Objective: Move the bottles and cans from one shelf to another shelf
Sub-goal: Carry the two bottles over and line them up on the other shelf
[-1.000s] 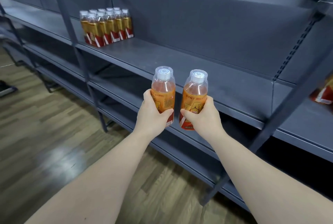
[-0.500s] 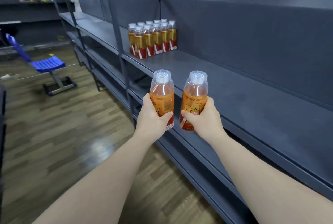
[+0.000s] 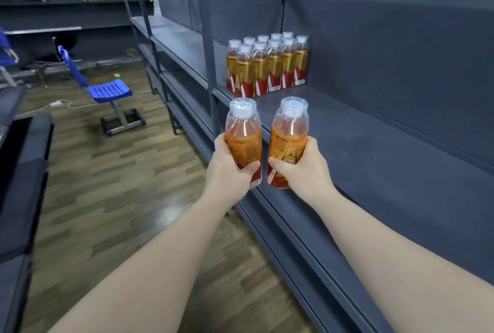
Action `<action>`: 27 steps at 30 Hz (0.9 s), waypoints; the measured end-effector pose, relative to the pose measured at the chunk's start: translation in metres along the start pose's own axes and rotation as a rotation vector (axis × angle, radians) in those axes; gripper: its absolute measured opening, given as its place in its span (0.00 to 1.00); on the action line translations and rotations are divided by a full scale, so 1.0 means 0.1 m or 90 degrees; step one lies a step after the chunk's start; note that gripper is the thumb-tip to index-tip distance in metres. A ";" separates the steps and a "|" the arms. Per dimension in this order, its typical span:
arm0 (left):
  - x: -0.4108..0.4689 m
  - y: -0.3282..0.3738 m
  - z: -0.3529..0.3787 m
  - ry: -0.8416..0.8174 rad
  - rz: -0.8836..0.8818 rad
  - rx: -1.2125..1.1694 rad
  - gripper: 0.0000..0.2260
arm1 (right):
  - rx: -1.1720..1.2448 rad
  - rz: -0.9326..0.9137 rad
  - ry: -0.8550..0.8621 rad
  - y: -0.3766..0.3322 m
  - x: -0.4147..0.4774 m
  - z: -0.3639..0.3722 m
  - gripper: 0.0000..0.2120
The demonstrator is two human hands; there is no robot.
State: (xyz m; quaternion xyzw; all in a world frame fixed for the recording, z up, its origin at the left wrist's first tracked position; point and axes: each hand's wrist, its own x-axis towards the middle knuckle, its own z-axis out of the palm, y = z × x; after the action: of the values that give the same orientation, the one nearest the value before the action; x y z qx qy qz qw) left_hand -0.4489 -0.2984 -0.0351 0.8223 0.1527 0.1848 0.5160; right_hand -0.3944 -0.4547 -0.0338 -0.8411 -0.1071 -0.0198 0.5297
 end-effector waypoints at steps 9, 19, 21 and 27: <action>1.20 -0.15 -0.11 -0.064 0.055 -0.011 0.34 | -0.011 0.028 0.090 -0.16 0.92 0.44 0.27; 2.07 -0.14 0.16 -0.121 0.074 -0.016 0.34 | -0.014 0.072 0.152 -0.03 1.72 0.53 0.27; 2.24 -0.13 0.25 -0.122 0.081 -0.010 0.34 | -0.020 0.073 0.160 0.03 1.90 0.51 0.28; 2.71 0.04 0.55 -0.132 0.102 0.012 0.36 | -0.035 0.085 0.190 0.19 2.48 0.37 0.31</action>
State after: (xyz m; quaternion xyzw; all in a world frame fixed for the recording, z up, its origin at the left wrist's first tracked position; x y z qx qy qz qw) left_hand -0.1838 -0.2242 -0.0138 0.8512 0.0341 0.1382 0.5051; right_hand -0.1516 -0.3902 -0.0305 -0.8485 0.0296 -0.1121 0.5164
